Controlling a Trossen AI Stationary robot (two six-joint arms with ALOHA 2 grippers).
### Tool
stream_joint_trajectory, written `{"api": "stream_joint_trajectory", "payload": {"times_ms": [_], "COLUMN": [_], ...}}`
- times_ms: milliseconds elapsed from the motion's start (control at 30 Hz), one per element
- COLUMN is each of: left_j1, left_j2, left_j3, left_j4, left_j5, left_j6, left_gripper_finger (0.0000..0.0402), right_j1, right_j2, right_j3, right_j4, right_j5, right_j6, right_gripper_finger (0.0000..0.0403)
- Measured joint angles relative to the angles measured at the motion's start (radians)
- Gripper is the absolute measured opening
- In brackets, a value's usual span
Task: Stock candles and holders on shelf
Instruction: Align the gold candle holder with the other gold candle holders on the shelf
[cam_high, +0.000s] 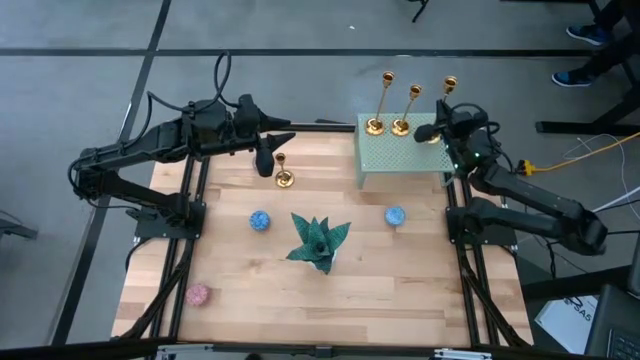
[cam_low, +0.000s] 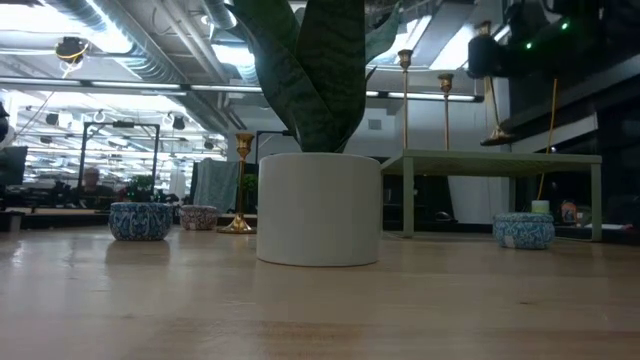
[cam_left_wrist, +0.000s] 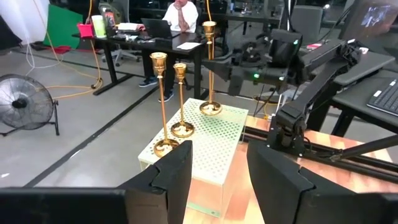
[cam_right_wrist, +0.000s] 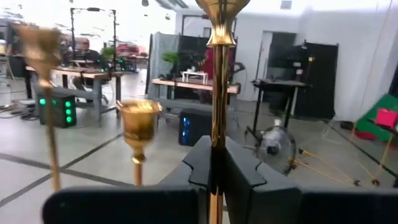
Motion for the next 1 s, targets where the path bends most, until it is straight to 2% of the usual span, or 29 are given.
{"api": "stream_joint_trajectory", "payload": {"times_ms": [100,300,500,633,1000], "left_j1": [0.000,0.002,0.002,0.002,0.002], "left_j2": [0.000,0.000,0.000,0.000,0.000], "left_j3": [0.000,0.000,0.000,0.000,0.000], "left_j4": [0.000,0.000,0.000,0.000,0.000], "left_j5": [-0.015,-0.030,-0.030,-0.030,-0.031], "left_j6": [0.000,0.042,0.046,0.063,0.095], "left_gripper_finger": [0.0151,0.0151,0.0149,0.0150,0.0149], "right_j1": [-0.065,-0.165,-0.212,-0.231,-0.239], "right_j2": [0.041,0.159,0.244,0.280,0.300], "right_j3": [-0.002,-0.002,-0.002,-0.002,-0.001], "right_j4": [0.005,0.131,0.197,0.235,0.239], "right_j5": [-0.044,-0.162,-0.165,-0.206,-0.219], "right_j6": [0.037,0.062,0.086,0.090,0.092], "right_gripper_finger": [0.0022,0.0022,0.0022,0.0022,0.0034]}}
